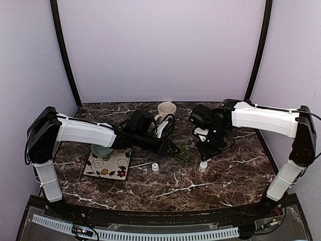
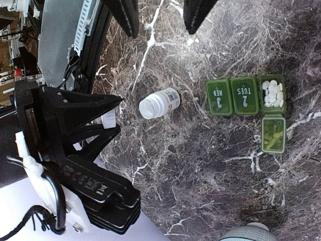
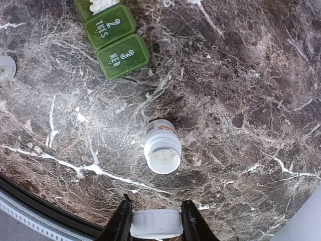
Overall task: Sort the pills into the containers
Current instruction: Place the lid of the pill bottle on the pill bottle.
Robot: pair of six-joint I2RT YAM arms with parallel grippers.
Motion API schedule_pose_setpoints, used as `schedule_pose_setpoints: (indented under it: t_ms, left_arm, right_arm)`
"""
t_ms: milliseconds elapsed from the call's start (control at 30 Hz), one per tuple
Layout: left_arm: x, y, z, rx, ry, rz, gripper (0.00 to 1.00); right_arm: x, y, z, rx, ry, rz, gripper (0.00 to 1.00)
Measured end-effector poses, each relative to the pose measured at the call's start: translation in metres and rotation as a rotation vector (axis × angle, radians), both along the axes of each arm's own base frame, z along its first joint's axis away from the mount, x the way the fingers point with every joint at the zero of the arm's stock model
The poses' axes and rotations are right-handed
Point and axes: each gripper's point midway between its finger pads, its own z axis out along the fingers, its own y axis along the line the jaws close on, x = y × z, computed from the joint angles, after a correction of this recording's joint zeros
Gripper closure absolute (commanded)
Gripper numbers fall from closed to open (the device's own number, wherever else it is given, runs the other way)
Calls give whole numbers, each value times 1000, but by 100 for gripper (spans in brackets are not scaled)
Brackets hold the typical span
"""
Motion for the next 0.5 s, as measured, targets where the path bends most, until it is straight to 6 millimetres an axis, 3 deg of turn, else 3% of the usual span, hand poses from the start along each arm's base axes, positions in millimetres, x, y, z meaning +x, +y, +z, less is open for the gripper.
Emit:
schedule_pose_setpoints:
  t_ms: [333, 500]
  left_arm:
    - [-3, 5, -12, 22, 7, 5, 68]
    - [-4, 7, -16, 28, 12, 4, 68]
  right_arm:
    - [1, -2, -24, -67, 47, 13, 95]
    - [2, -2, -26, -73, 49, 11, 94]
